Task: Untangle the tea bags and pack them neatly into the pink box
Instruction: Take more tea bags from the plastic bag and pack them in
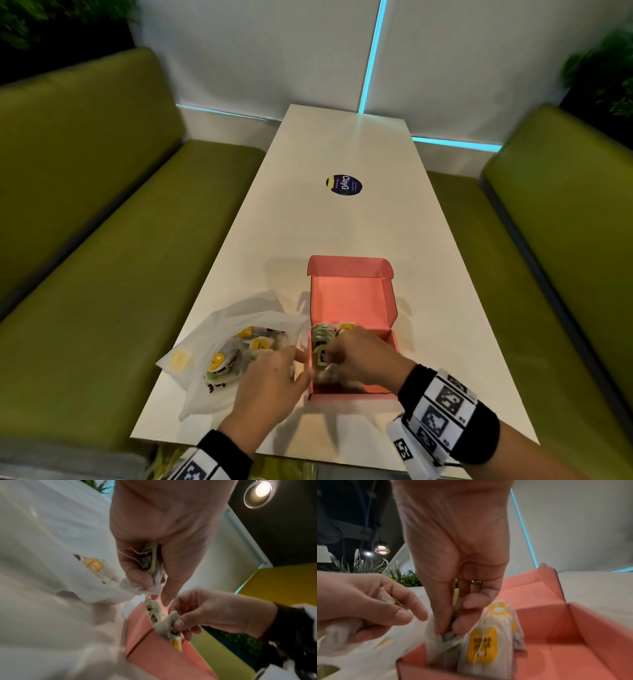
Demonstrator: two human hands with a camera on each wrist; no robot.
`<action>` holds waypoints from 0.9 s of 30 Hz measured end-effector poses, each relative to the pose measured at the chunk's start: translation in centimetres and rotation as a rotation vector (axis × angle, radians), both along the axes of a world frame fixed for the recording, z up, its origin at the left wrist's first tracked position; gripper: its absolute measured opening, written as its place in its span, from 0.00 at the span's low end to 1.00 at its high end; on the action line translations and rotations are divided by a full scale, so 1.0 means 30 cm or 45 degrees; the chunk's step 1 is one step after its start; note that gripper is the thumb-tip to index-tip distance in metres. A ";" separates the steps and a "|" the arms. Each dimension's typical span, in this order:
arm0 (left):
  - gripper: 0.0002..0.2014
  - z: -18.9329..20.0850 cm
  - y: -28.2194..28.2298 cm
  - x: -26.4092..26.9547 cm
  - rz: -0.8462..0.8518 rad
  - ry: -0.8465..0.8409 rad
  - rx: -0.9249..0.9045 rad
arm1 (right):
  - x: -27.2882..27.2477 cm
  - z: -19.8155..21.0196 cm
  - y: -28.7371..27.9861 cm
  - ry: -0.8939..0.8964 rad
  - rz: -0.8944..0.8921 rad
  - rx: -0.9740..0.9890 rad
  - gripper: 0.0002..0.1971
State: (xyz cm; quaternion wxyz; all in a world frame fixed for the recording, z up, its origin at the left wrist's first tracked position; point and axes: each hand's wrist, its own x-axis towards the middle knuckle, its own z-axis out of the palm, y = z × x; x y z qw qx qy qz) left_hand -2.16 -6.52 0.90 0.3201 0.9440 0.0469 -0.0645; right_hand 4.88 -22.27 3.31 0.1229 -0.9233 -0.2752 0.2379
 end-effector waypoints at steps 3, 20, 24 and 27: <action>0.20 -0.036 -0.025 -0.002 0.011 0.025 0.073 | -0.010 -0.017 0.011 0.046 -0.004 0.003 0.05; 0.18 -0.082 -0.046 -0.016 -0.105 0.144 0.100 | 0.009 -0.047 0.019 0.112 0.014 -0.075 0.07; 0.19 -0.091 -0.046 -0.016 -0.089 0.162 0.107 | -0.030 -0.093 0.027 -0.115 -0.168 0.031 0.09; 0.18 -0.096 -0.048 -0.015 -0.076 0.168 0.120 | -0.039 -0.099 0.017 -0.142 -0.235 0.169 0.09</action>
